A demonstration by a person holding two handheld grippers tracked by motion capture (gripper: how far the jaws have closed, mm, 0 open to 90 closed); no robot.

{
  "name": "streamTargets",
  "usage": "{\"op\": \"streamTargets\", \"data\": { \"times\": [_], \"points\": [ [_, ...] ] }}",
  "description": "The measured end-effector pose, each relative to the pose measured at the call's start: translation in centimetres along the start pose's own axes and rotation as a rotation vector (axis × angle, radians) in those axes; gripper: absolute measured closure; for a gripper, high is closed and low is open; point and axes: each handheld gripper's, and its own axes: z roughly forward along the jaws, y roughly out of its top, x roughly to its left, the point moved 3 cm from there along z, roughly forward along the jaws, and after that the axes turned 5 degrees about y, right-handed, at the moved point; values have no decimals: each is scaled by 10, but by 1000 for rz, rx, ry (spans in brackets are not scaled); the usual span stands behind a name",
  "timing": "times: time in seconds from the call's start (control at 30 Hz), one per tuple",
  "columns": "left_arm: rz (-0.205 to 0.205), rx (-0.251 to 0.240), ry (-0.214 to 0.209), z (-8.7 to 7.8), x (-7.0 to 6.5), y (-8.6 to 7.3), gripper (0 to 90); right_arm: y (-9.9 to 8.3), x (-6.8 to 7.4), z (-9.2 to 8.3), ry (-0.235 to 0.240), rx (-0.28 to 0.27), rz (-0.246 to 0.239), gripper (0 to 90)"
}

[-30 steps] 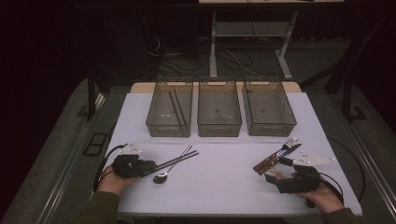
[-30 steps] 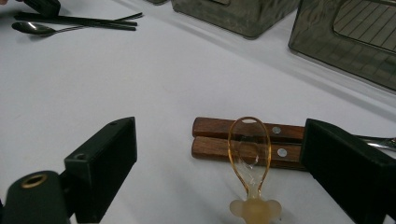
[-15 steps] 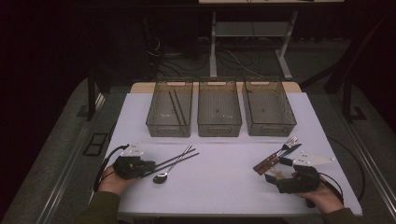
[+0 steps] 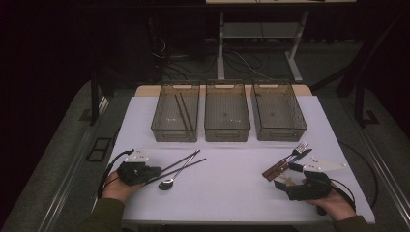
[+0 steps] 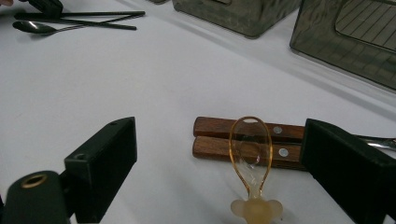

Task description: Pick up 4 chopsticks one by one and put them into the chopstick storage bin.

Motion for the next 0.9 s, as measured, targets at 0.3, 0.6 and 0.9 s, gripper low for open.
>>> {"op": "streamTargets", "data": {
  "times": [0.3, 0.6, 0.9],
  "points": [
    [-18, -9, -4, 1, 1, 1, 851, 0, 0, -1, -1, -1, 1, 110],
    [-14, -25, 7, -3, 2, 3, 851, 0, 0, -1, -2, -4, 0, 110],
    [2, -42, 22, -9, -1, 11, 851, 1, 0, 1, -2, -1, -9, 110]
  ]
}}
